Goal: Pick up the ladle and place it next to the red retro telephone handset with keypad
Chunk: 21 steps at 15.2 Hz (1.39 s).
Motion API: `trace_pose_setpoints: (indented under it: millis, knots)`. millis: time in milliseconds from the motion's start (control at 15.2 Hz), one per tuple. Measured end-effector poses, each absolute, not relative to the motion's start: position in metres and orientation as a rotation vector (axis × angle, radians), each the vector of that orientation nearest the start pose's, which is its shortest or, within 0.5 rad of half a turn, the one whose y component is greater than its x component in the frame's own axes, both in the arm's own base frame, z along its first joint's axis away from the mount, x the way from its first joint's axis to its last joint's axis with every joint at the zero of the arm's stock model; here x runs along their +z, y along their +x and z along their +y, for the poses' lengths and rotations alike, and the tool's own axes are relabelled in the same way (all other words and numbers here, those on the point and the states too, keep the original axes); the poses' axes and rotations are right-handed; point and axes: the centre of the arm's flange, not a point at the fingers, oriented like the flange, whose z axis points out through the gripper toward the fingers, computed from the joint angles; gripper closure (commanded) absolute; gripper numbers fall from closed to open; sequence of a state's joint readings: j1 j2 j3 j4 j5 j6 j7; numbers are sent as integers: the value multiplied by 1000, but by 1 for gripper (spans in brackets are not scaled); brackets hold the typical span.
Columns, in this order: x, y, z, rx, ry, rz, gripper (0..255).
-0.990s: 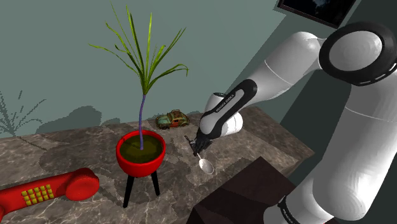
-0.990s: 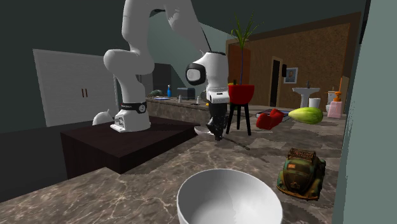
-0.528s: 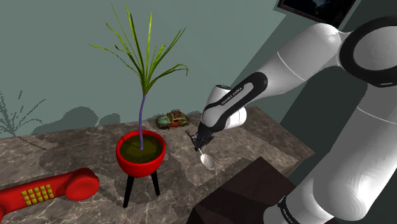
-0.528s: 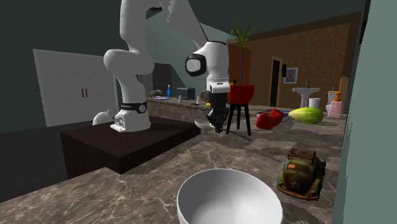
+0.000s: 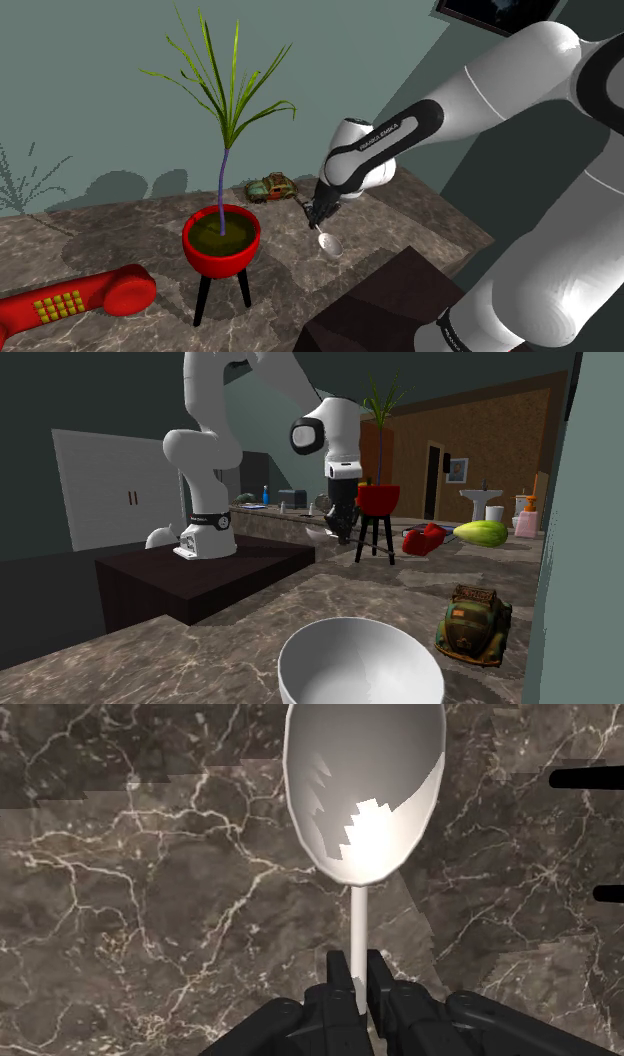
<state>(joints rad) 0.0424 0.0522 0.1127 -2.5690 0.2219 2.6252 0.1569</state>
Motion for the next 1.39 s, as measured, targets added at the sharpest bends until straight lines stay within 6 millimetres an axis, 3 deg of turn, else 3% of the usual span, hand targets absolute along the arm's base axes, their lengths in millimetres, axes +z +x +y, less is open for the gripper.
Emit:
trace_pose_setpoints:
  millis: [594,1386]
  knots:
    - [289,448,71,21,-3012,294,255]
    - [291,497,210,22,-3013,291,255]
